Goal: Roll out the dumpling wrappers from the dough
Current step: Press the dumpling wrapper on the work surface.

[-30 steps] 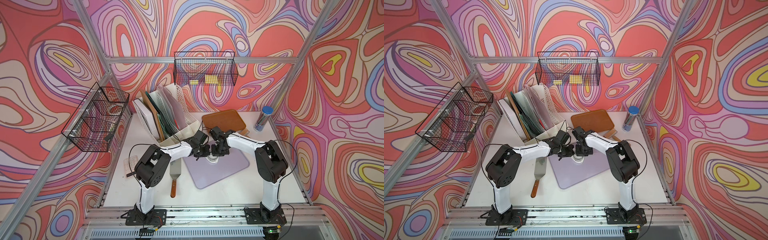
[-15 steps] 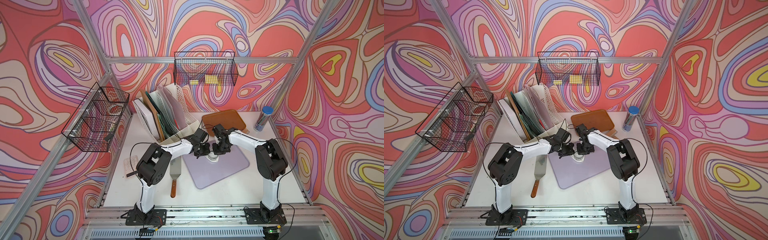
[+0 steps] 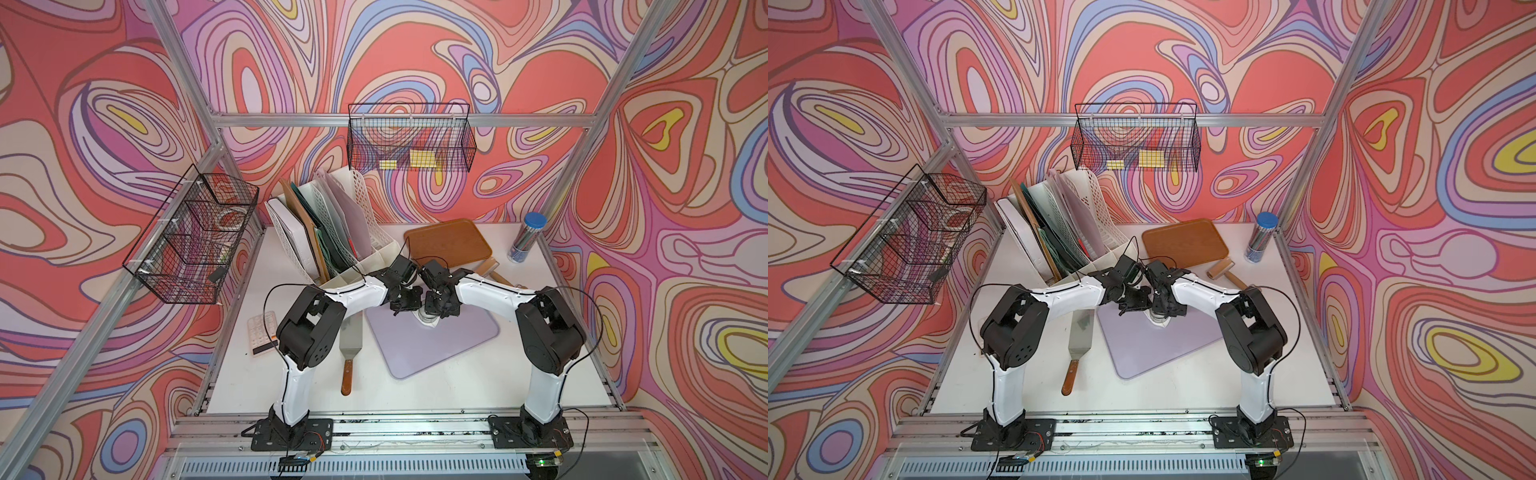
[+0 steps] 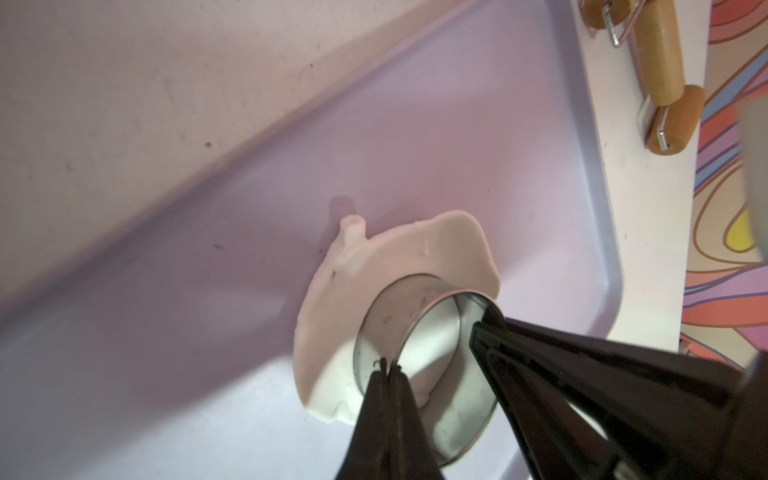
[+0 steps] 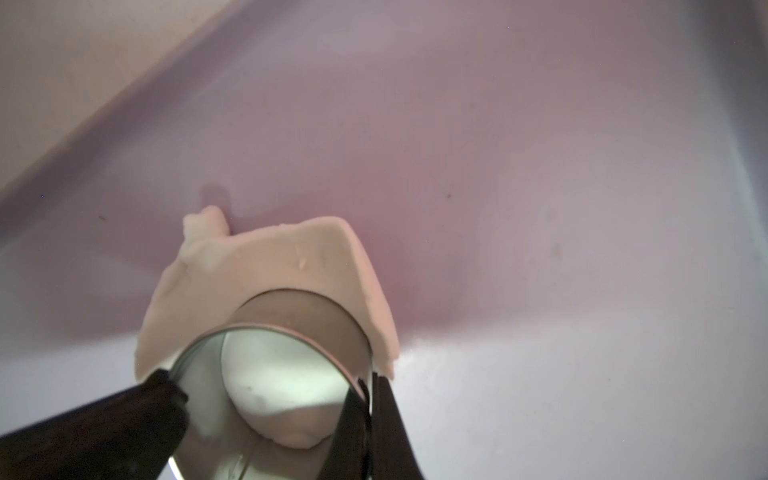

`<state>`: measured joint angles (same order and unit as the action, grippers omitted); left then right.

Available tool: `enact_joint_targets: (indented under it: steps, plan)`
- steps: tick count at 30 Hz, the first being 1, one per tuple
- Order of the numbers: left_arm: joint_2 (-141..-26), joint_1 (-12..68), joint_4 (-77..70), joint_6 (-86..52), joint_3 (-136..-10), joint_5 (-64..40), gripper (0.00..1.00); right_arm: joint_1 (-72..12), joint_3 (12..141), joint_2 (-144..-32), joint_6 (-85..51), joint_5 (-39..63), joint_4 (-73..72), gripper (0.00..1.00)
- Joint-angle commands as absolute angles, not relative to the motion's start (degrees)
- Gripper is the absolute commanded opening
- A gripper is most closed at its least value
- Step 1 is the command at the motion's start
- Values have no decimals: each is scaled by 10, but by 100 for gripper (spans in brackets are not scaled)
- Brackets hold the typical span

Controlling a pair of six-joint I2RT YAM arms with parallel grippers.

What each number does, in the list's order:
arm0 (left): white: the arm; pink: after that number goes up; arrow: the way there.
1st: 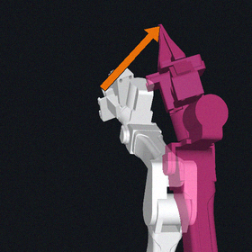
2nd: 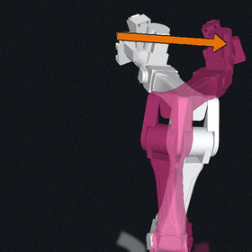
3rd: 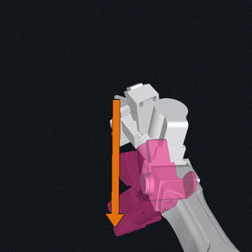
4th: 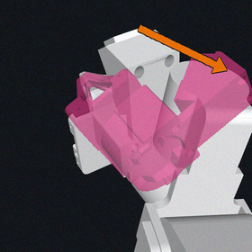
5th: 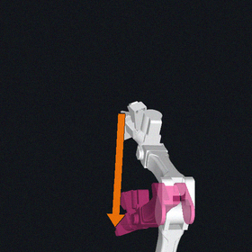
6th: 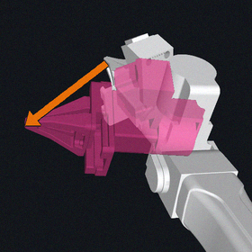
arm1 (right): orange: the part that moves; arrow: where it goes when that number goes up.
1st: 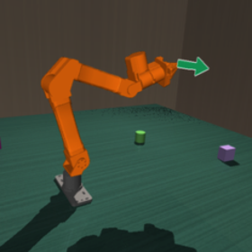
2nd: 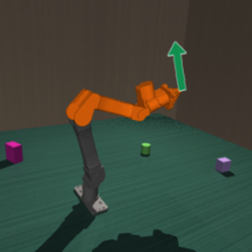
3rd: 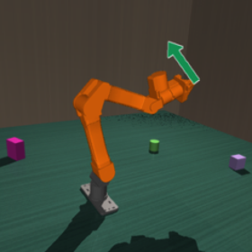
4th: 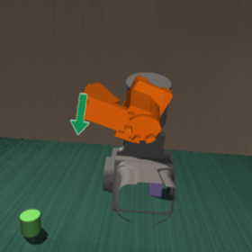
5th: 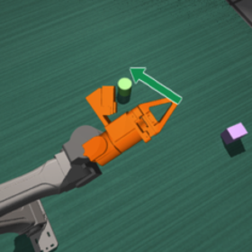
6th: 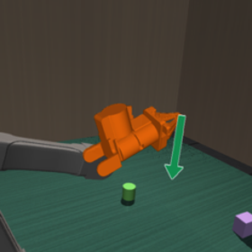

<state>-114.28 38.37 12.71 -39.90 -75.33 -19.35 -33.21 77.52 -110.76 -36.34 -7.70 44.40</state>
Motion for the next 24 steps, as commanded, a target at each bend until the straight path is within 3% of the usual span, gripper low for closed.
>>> enact_joint_targets:
  steps: [1, 9, 19, 24]
  plan:
    - [-1156, 433, 172, -448, -655, -267, 0, -319, 829, -1171, -243, -3, 298, 0]
    - [-1087, 424, 156, -450, -640, -238, 0, -313, 872, -1174, -91, 21, 351, 0]
    - [-935, 389, 133, -425, -574, -164, 43, -301, 793, -1098, -95, -33, 393, 0]
    - [-881, 364, 109, -416, -514, -148, 49, -297, 771, -1072, -101, -1, 385, 0]
